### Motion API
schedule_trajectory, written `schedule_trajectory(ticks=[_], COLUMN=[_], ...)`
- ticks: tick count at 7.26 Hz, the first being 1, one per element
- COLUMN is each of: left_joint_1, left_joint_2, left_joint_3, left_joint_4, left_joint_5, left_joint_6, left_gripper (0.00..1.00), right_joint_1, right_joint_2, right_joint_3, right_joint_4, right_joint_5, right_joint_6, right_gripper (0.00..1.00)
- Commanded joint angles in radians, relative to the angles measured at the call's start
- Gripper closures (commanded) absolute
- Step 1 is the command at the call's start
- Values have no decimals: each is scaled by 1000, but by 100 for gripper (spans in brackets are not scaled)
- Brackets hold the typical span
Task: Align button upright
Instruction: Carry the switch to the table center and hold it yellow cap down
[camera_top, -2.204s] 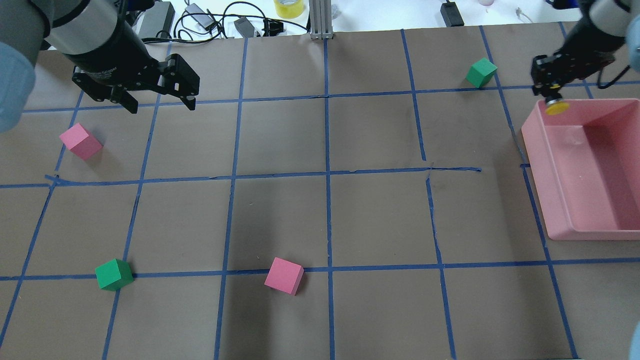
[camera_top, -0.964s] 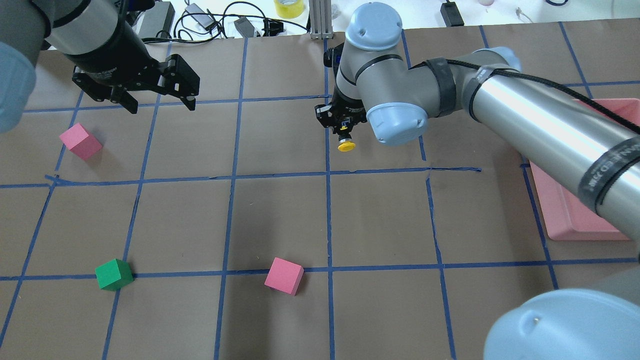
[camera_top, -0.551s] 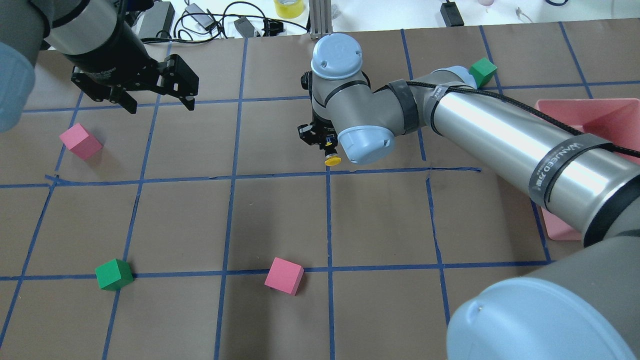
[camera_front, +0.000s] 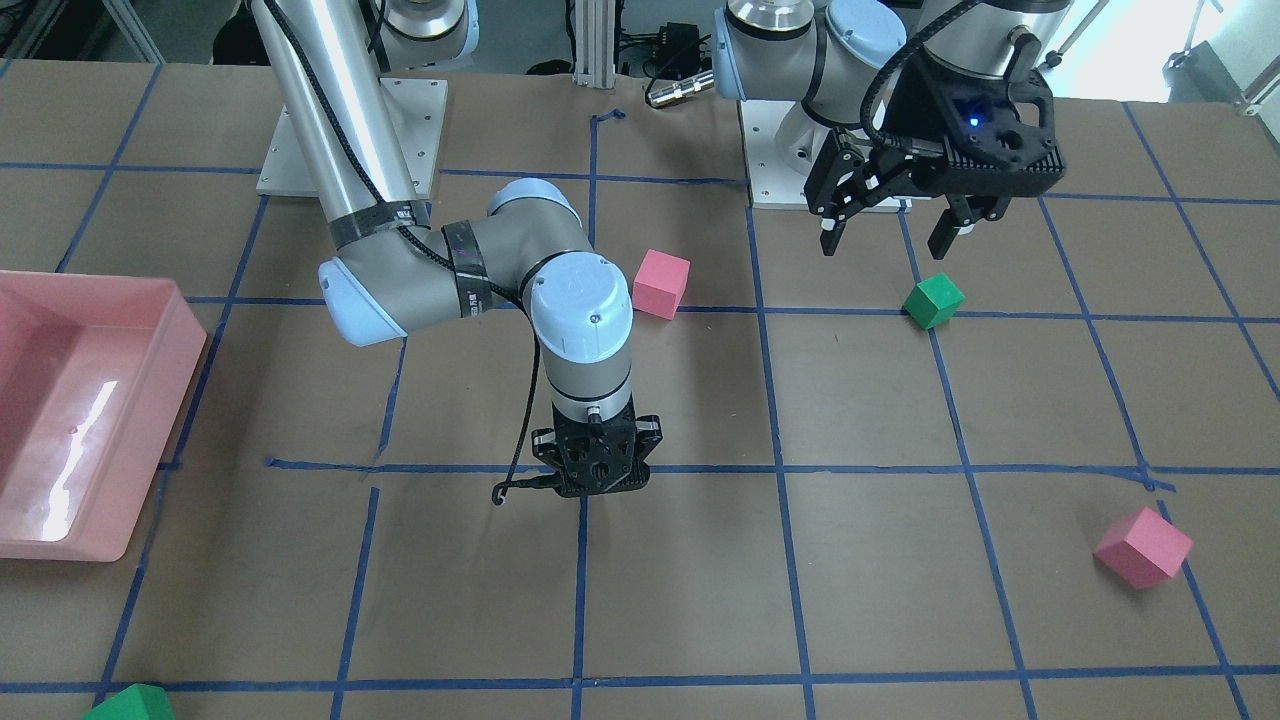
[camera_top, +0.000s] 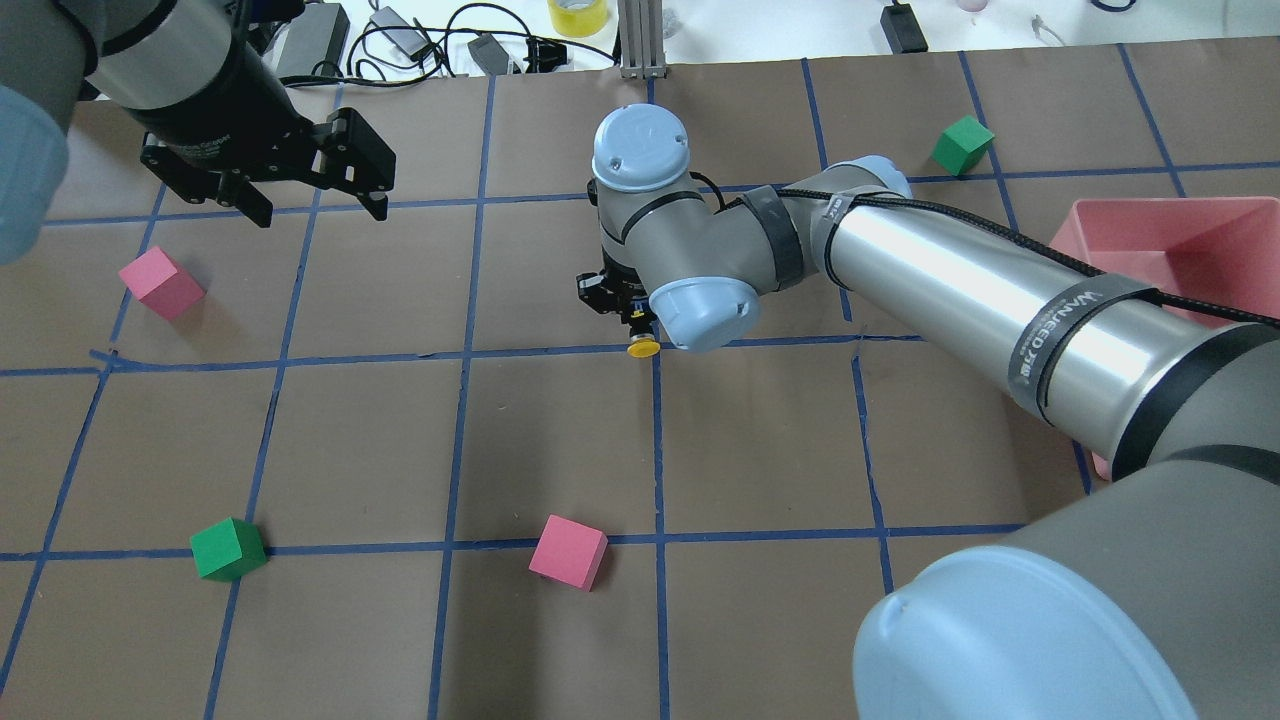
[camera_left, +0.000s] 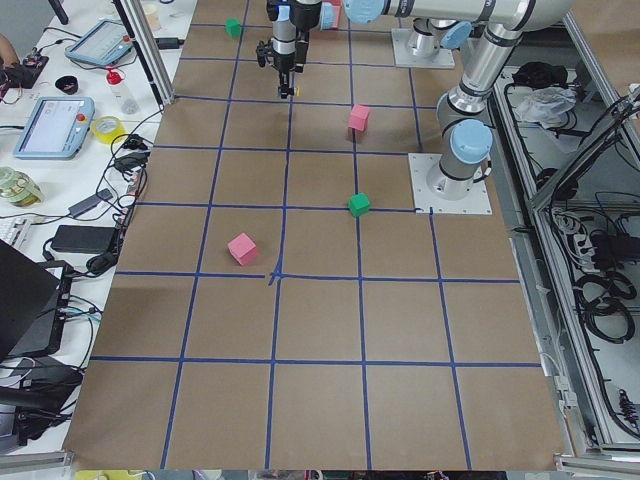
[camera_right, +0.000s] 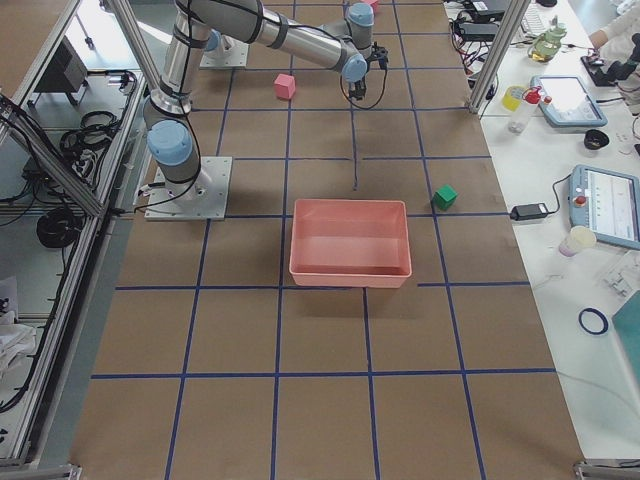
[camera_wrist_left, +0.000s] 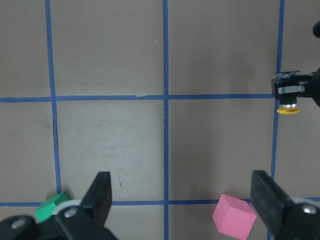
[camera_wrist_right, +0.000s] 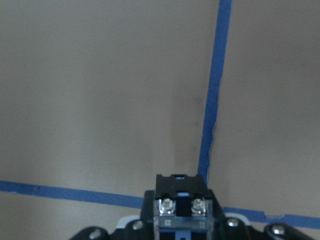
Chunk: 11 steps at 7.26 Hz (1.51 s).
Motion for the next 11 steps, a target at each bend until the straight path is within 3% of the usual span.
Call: schedule_trajectory(ticks=[1,7,9,11], left_joint_1=[0,-6,-12,-12], left_joint_2=[-1,-3,-21,-27], left_joint_3=[-1,51,33,-12], left_joint_4=[1,-13,-16,-1], left_joint_5=[0,7,-2,-1], left_joint_6=[0,0,-12,-60], left_gripper=[0,0,0,0], right_joint_1=[1,1,1,1], right_joint_2=[18,28,28,28], right_joint_3=[8,30,34,37], right_joint_4=[-18,-18,-18,-23], right_joint_5=[-1,1,1,1], right_joint_6=[9,21,21,20], right_gripper=[100,100,91,71])
